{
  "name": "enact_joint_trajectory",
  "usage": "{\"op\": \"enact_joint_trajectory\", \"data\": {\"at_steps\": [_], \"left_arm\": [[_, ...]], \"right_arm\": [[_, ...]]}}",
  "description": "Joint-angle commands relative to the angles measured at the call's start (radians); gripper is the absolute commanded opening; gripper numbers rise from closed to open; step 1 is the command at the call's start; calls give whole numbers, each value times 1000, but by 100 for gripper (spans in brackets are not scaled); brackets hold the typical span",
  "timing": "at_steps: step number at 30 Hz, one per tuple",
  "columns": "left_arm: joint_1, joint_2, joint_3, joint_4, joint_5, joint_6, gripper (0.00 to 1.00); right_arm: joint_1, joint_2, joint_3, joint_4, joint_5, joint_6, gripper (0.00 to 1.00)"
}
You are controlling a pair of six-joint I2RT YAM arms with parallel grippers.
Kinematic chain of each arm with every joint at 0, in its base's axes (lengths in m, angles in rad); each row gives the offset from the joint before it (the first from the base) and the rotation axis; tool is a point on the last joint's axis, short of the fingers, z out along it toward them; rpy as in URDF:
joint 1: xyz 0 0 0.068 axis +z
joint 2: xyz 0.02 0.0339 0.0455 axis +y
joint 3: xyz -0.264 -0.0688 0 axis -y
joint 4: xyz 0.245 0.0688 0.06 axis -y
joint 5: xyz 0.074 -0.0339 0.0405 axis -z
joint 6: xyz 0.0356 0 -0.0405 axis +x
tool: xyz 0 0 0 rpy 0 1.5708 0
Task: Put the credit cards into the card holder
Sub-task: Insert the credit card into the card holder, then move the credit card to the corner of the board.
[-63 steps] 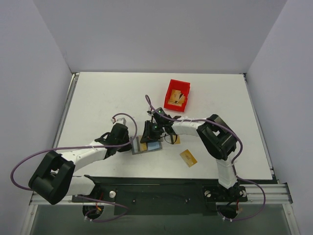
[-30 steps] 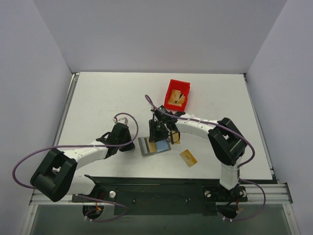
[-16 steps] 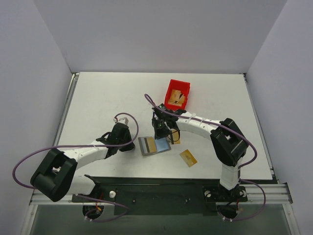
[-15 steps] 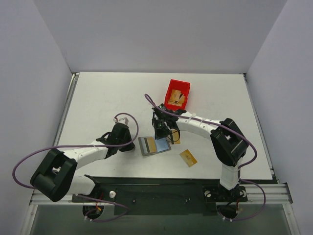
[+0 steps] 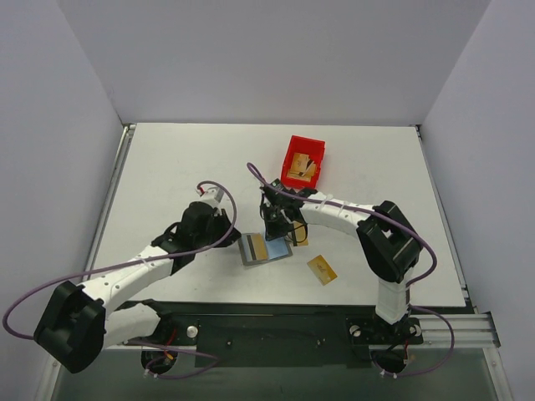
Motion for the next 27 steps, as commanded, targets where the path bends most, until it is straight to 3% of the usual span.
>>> {"op": "enact_joint_trajectory", "data": {"at_steps": [1,6,27], "left_arm": [[-42,64,77,87,82,57,1],[-100,170,74,83,75,62,0],[-114,220,-28,64,-13,39,0]], "right_arm": [[-13,12,-14,5,-27,13,2],[-20,11,-22,13,-42,19,2],[-35,55,-40,39,-113,24,1]]}}
